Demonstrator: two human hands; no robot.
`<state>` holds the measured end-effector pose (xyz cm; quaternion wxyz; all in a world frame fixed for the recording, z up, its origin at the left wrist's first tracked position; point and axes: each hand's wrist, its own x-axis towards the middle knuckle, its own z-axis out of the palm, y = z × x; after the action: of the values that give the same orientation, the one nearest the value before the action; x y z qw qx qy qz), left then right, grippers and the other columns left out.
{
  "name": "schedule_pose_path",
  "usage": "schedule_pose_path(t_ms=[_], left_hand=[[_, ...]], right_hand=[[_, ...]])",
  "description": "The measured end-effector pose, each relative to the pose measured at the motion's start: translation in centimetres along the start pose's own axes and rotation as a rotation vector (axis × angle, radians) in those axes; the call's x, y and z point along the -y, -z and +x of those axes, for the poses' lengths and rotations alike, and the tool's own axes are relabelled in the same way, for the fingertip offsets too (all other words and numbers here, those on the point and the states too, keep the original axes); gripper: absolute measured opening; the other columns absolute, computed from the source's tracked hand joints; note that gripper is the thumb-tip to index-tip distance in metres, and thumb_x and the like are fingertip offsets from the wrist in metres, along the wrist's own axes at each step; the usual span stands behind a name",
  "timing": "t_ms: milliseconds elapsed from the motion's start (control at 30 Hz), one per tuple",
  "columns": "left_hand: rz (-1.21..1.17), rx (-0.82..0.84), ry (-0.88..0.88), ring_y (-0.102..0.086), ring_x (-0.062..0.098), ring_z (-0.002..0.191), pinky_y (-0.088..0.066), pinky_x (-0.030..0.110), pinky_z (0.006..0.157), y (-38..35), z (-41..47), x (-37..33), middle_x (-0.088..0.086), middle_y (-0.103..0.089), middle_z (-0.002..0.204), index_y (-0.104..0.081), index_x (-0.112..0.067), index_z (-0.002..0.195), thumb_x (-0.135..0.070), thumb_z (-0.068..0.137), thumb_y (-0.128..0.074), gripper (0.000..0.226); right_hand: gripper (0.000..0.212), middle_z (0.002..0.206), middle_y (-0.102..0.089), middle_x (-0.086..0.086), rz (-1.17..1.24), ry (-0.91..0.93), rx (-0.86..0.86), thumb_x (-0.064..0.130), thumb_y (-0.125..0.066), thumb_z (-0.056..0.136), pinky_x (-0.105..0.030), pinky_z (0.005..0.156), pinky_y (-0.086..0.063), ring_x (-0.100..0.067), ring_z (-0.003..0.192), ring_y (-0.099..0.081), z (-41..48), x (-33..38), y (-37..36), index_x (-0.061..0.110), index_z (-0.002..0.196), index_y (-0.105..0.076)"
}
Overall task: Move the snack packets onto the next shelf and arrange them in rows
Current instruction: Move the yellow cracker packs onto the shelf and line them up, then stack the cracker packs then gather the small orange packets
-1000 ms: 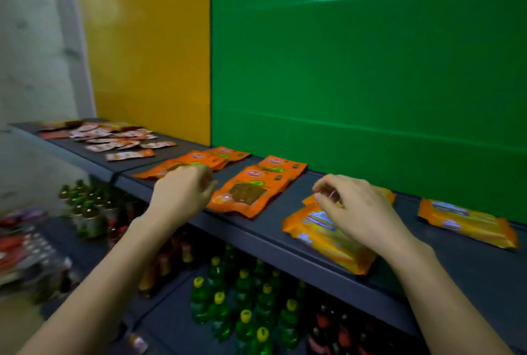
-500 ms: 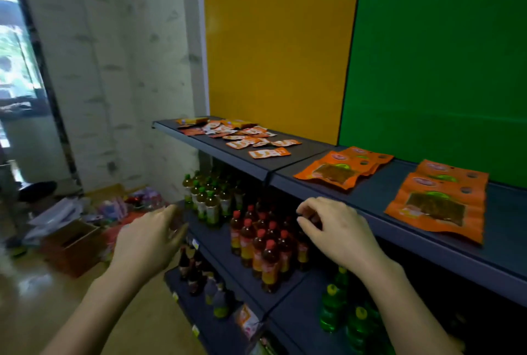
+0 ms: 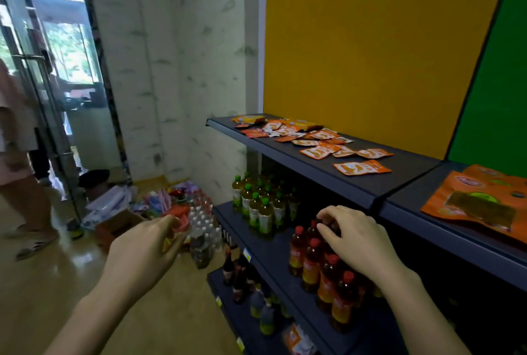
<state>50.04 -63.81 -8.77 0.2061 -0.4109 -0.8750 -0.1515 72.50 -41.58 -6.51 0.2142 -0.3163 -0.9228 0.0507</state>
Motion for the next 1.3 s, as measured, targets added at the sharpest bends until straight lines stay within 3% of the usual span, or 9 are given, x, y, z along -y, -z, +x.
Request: schedule_pose_path(t_ms=[200, 367, 533, 700, 867, 967, 1167, 1300], left_hand=[[-0.009, 0.102, 0.108, -0.056, 0.006, 0.076, -0.039, 0.013, 0.053, -3.3, 3.8, 5.6, -0.014, -0.055, 0.08, -0.055, -0.03, 0.094, -0.048, 0.087, -0.05, 0.019], [0.031, 0.048, 0.172, -0.064, 0.013, 0.074, -0.045, 0.023, 0.051, -5.3, 9.7, 10.7, -0.008, -0.068, 0.083, -0.065, -0.024, 0.091, -0.041, 0.083, -0.06, 0.019], [0.026, -0.017, 0.153, -0.067, 0.021, 0.068, -0.029, 0.016, 0.043, -7.8, 16.0, 14.4, -0.001, -0.07, 0.075, -0.066, -0.018, 0.084, -0.03, 0.08, -0.068, 0.013], [0.018, 0.006, 0.125, -0.067, 0.021, 0.08, -0.029, 0.023, 0.045, -12.2, 21.3, 18.2, -0.001, -0.071, 0.086, -0.066, -0.019, 0.093, -0.035, 0.084, -0.062, 0.019], [-0.044, 0.049, 0.033, -0.065, 0.015, 0.083, -0.046, 0.025, 0.055, -16.6, 29.1, 22.7, -0.005, -0.07, 0.093, -0.065, -0.022, 0.101, -0.041, 0.086, -0.056, 0.025], [-0.086, 0.019, -0.056, -0.067, 0.02, 0.081, -0.051, 0.03, 0.059, -17.9, 35.2, 25.1, 0.001, -0.071, 0.091, -0.066, -0.018, 0.097, -0.037, 0.085, -0.06, 0.023], [-0.231, -0.028, -0.254, -0.064, 0.026, 0.092, -0.05, 0.035, 0.072, -19.4, 46.5, 25.2, 0.004, -0.069, 0.096, -0.067, -0.014, 0.101, -0.033, 0.085, -0.06, 0.026], [-0.366, -0.047, -0.334, -0.061, 0.019, 0.088, -0.046, 0.03, 0.069, -21.3, 51.7, 22.8, -0.003, -0.066, 0.097, -0.064, -0.019, 0.102, -0.04, 0.087, -0.055, 0.027]], right_hand=[[0.028, 0.118, -0.056, 0.02, 0.031, -0.017, 0.077, 0.045, -0.042, 0.093, -0.026, 0.08, -0.044, -0.01, 0.109, -0.056, 7.7, 1.8, -6.3, 0.037, 0.118, -0.053], [0.025, 0.111, -0.059, 0.016, 0.077, 0.024, 0.047, 0.043, -0.044, 0.092, -0.028, 0.076, -0.045, -0.012, 0.103, -0.058, 16.5, 4.5, -9.5, 0.035, 0.113, -0.056], [0.026, 0.11, -0.059, 0.015, 0.089, 0.045, 0.047, 0.042, -0.044, 0.093, -0.027, 0.073, -0.043, -0.013, 0.102, -0.058, 23.6, 7.2, -12.2, 0.032, 0.114, -0.056], [0.024, 0.108, -0.059, 0.018, 0.066, 0.022, 0.061, 0.043, -0.044, 0.093, -0.028, 0.075, -0.046, -0.01, 0.101, -0.058, 28.6, 9.2, -15.7, 0.034, 0.112, -0.056], [0.02, 0.105, -0.059, 0.019, 0.088, -0.057, -0.002, 0.04, -0.047, 0.092, -0.025, 0.075, -0.047, -0.006, 0.099, -0.058, 33.5, 11.3, -18.9, 0.035, 0.108, -0.057], [0.017, 0.101, -0.059, 0.019, 0.125, -0.117, -0.06, 0.037, -0.05, 0.091, -0.025, 0.076, -0.05, -0.005, 0.096, -0.058, 37.0, 12.7, -19.8, 0.034, 0.106, -0.059], [0.022, 0.108, -0.061, 0.013, 0.063, -0.219, -0.161, 0.034, -0.05, 0.092, -0.031, 0.082, -0.051, -0.009, 0.102, -0.057, 42.8, 14.2, -18.8, 0.029, 0.112, -0.059], [0.02, 0.106, -0.064, 0.009, -0.015, -0.292, -0.22, 0.033, -0.053, 0.09, -0.038, 0.081, -0.051, -0.016, 0.099, -0.06, 45.7, 13.2, -17.2, 0.026, 0.106, -0.062]])
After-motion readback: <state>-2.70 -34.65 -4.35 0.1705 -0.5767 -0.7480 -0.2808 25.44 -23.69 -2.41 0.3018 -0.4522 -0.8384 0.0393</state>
